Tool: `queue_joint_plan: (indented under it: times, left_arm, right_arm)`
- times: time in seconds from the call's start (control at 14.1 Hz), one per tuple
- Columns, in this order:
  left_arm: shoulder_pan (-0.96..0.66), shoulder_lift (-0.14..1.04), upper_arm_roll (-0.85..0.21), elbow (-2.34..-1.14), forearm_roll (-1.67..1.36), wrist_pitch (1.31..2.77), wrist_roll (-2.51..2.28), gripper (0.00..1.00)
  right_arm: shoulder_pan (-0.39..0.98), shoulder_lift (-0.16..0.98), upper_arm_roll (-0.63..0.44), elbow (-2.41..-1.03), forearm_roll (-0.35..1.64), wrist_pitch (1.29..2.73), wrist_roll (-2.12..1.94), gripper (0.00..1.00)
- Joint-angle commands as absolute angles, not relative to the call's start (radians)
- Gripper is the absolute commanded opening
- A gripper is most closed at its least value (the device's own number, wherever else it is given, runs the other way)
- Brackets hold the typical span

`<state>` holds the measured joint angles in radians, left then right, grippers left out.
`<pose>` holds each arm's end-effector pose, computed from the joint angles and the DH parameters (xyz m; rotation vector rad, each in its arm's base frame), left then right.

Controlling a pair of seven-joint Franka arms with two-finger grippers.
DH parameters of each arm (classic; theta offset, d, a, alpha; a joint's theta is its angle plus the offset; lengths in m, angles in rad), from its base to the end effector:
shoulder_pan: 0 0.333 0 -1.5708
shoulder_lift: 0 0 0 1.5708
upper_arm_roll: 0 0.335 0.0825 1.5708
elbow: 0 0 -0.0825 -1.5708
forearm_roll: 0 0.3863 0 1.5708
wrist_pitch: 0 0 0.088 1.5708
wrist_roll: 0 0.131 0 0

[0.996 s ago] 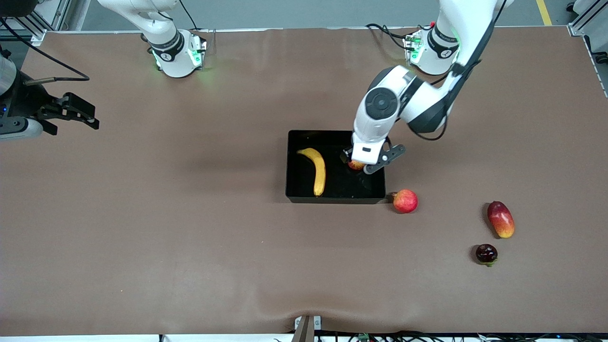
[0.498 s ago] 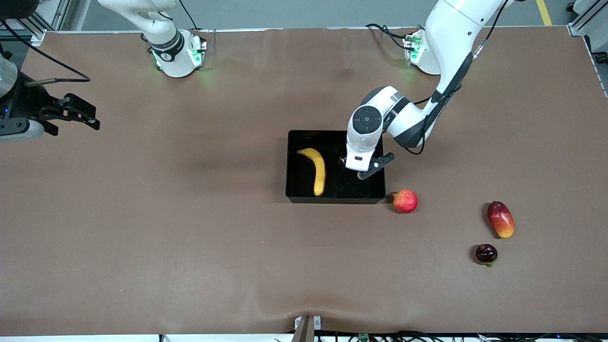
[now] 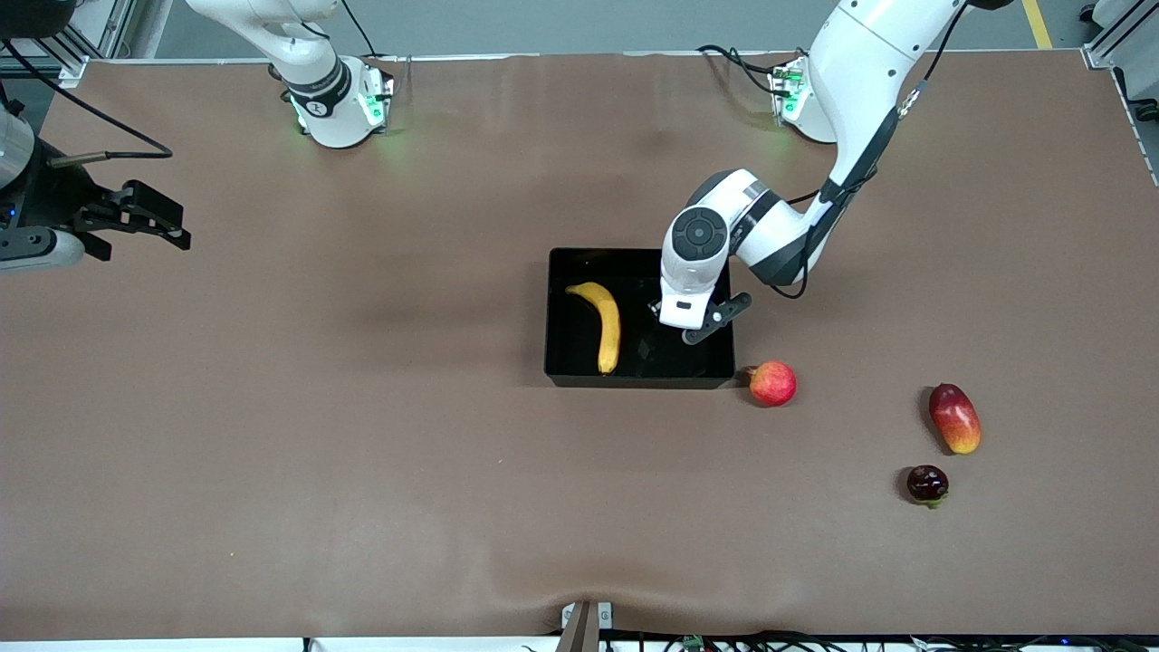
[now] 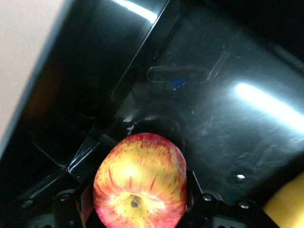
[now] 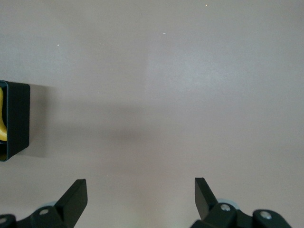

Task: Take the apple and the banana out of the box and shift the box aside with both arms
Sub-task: 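Carry the apple out and set it beside the red mango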

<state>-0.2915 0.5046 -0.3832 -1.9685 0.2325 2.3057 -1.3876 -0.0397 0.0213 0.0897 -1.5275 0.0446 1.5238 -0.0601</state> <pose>0.4832 -0.3697 0.2105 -2.9220 -0.8685 0.1222 0.5577 0.0334 0.6242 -3.0899 -0.1727 0.0382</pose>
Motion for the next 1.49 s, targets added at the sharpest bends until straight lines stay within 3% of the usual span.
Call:
queue_joint_plan:
  times: [0.0, 0.36, 0.71, 1.0, 1.42]
  left_arm:
    - [-0.284, 0.405, -0.384, -1.915, 0.256, 2.19, -1.39, 0.0]
    - [-0.189, 0.362, -0.383, -1.694, 0.242, 1.889, -1.2, 0.0]
    - [0.059, 0.351, -0.382, -1.704, 0.238, 1.845, -0.866, 0.0]
    - [0.257, 0.399, -0.38, -1.836, 0.255, 2.017, -0.703, 0.0]
    - [0.35, 0.475, -0.376, -2.014, 0.365, 2.282, -0.686, 0.0]
  right_arm:
    - [-0.04, 0.023, 0.089, -1.525, 0.055, 1.529, -0.069, 1.0]
    - [-0.04, 0.025, 0.089, -1.525, 0.055, 1.529, -0.069, 1.0]
    - [-0.04, 0.026, 0.089, -1.525, 0.055, 1.531, -0.069, 1.0]
    - [-0.04, 0.025, 0.089, -1.525, 0.055, 1.531, -0.069, 1.0]
    - [-0.04, 0.025, 0.089, -1.525, 0.055, 1.534, -0.069, 1.0]
